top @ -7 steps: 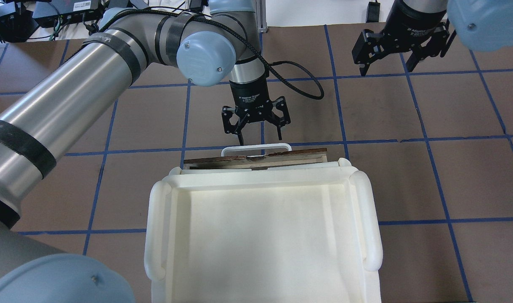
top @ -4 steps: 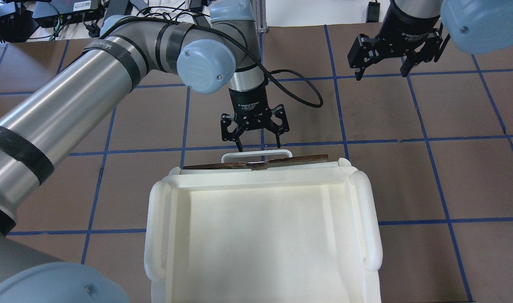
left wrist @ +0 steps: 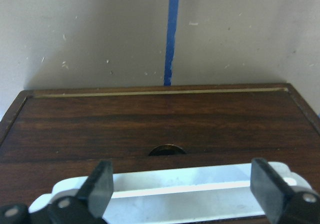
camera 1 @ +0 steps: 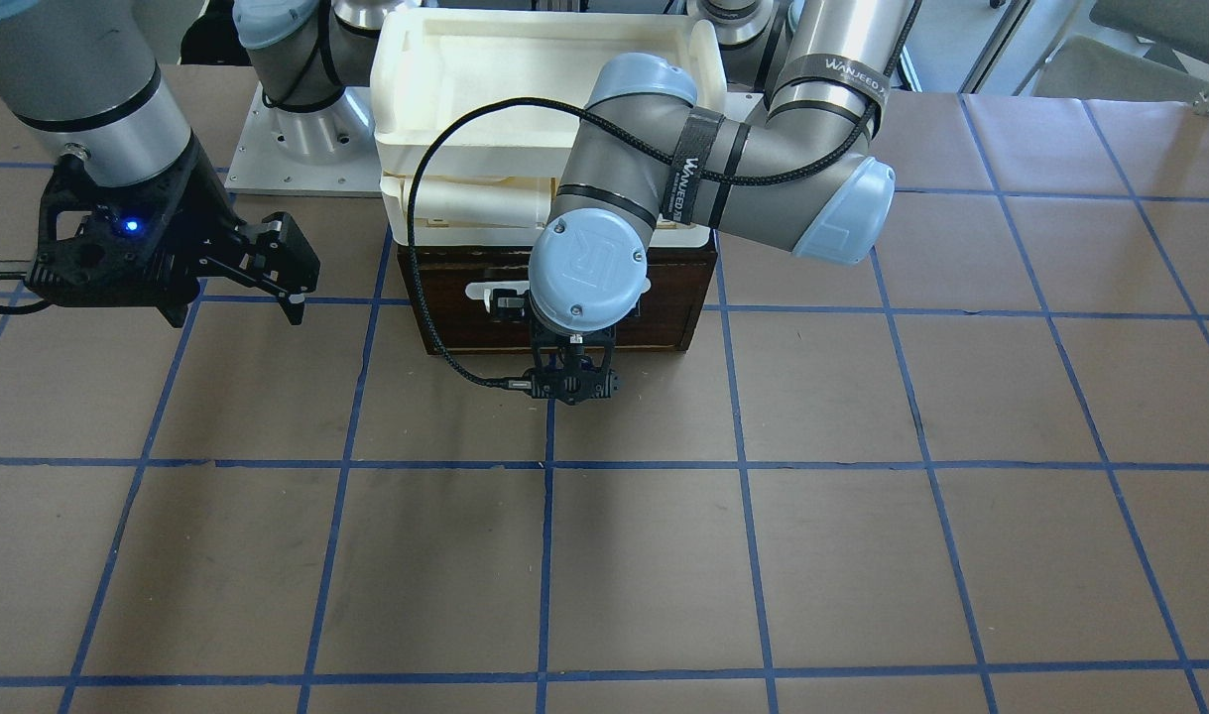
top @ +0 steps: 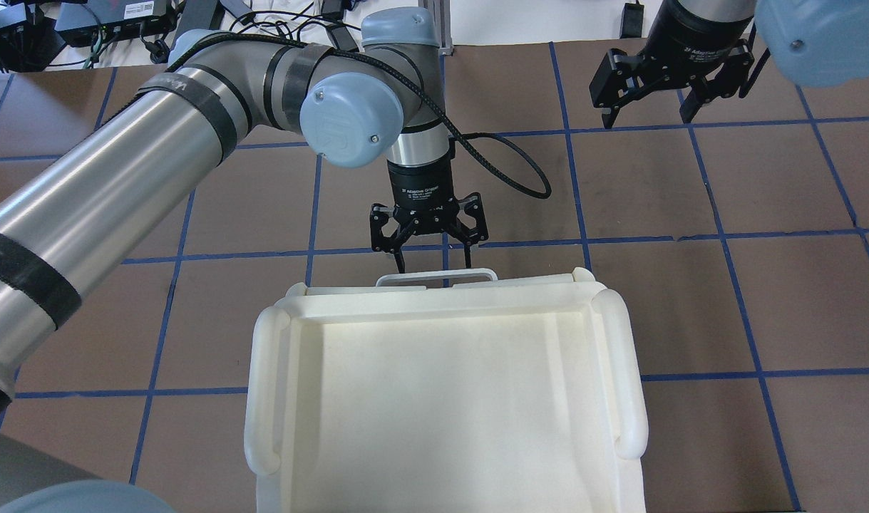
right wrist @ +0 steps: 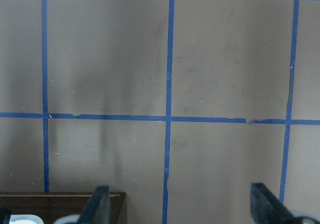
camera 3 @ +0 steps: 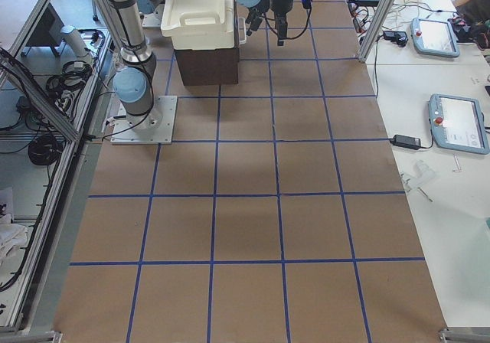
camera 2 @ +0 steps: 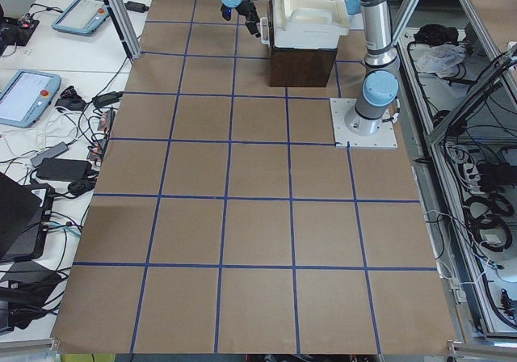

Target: Put scissors in drawer and close it

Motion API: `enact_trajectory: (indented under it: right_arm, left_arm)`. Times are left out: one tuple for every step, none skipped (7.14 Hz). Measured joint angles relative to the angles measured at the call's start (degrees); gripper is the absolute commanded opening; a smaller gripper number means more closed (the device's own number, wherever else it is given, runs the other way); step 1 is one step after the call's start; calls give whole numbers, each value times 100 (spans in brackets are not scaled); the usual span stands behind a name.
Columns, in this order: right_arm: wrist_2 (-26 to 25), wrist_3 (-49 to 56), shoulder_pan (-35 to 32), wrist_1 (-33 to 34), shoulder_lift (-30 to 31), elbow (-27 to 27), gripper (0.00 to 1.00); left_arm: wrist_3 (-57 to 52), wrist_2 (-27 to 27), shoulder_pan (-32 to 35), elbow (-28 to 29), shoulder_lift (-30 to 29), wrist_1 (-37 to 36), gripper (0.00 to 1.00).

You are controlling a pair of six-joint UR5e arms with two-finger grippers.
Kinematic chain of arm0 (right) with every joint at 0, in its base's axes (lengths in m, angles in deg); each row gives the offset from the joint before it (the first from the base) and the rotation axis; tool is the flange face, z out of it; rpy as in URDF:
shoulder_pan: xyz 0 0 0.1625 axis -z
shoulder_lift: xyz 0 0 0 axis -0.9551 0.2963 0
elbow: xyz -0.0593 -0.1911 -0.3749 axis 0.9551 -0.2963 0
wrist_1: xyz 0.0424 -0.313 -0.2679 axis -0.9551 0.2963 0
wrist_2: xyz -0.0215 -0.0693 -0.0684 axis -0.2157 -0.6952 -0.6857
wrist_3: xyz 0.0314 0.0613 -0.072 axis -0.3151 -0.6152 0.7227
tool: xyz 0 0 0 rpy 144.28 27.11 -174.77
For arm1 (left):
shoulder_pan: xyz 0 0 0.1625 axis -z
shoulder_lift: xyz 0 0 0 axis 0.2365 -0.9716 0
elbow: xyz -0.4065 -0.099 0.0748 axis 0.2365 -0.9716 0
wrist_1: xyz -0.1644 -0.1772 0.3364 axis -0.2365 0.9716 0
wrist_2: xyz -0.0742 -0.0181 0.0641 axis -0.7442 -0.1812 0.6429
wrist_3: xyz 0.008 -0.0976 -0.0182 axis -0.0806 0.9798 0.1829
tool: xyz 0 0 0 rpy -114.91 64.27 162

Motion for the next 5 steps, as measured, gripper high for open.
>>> enact_trajectory:
  right_arm:
    - [3,0,-1,31,31,-9,100]
    - [65,-7,-1,56,57,-9,100]
    - [177,-20,-1,66,65,-9,100]
    - [240,-27,-1,70,65,-9,100]
    - [239,-27,-1,72,65,-3,100]
  left_arm:
    - [-1,4,8,-3,10,22,100]
    - [4,1,26,-4,-7,29,100]
    - [10,-1,45,-5,-28,30,100]
    - [17,-9,63,-5,-34,33,100]
    - [29,-20,103,-8,-33,51,100]
